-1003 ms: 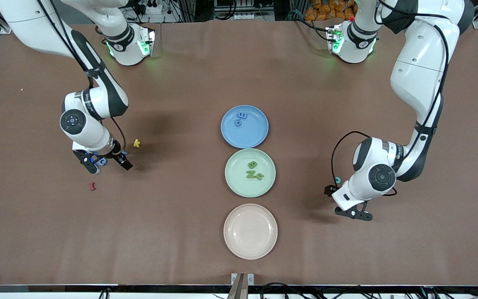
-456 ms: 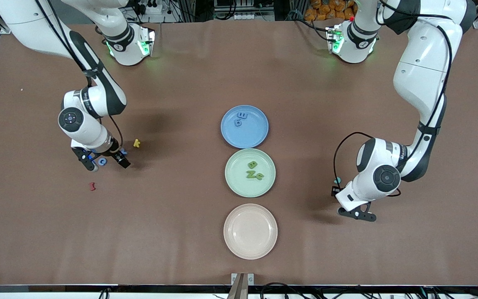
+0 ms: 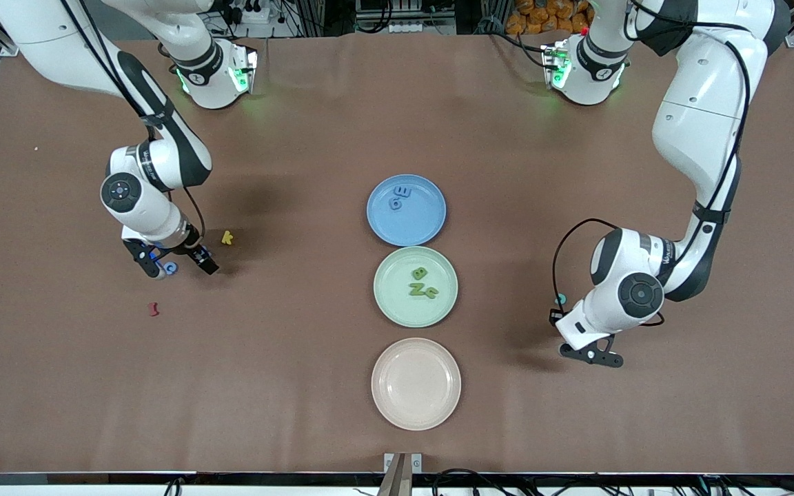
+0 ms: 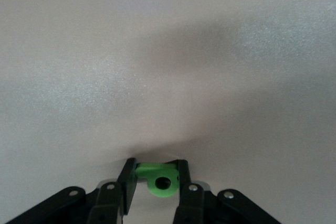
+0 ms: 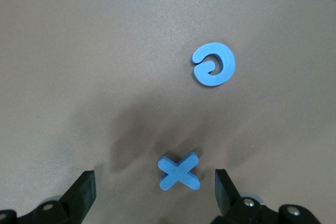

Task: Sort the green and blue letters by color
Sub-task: 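Place the p on the green plate while the right gripper grasps the x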

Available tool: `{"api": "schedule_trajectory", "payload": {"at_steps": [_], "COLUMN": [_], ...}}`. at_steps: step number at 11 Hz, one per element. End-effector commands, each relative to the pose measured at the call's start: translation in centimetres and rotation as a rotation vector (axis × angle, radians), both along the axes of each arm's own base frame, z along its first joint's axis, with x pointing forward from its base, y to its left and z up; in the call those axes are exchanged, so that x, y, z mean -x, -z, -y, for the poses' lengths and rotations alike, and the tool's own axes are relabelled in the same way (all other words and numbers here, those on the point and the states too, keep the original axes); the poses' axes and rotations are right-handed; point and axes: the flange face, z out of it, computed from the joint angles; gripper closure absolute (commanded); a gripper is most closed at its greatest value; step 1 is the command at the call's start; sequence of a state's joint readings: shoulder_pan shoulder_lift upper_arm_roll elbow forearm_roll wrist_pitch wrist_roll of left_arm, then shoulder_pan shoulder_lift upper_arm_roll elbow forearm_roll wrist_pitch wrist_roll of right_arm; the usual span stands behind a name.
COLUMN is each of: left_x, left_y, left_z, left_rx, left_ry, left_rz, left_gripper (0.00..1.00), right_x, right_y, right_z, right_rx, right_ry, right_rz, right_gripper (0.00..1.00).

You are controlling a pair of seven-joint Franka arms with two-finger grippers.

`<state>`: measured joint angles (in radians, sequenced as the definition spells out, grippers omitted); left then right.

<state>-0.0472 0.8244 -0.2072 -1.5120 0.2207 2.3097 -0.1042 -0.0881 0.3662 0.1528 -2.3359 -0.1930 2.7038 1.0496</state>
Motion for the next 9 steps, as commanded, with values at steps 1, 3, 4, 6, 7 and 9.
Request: {"api": "schedule_trajectory", "payload": {"at_steps": [1,3,4,6,7,9], "left_x": [0.4,1.0,1.9,3.8,4.8,6.5], "left_y": [-1.7,-2.6,-3.1,-4.6,-4.9,-5.8], "left_z": [3.2,6.5,9.6,16.4,19.1,23.4], "left_rx": [0.031,0.076,0.116,0.134,0.14,0.155], "left_ry": [0.038,0.046,-0.002,-0.068,-0.094,-0.105], "left_rz": [0.023,0.026,0.016,0.031,0.032,0.048], "left_gripper": [1.0,1.0,1.0,1.0,1.0,1.0], "right_x": [0.9,0.9,0.9,0.9,1.0,1.1], "right_y": [-0.2,-0.2,-0.1,0.1,0.4,0.6], "right_z": [0.9,1.3,1.4,1.7,1.7,1.6], "right_rx": [0.006,0.005,0.005,0.002,0.0,-0.001], "right_ry": [-0.006,0.001,0.004,0.004,0.004,0.004], "right_rz": [0.004,0.009,0.006,0.016,0.016,0.013], "right_gripper": [0.0,0.0,0.0,0.0,0.06,0.36]}}
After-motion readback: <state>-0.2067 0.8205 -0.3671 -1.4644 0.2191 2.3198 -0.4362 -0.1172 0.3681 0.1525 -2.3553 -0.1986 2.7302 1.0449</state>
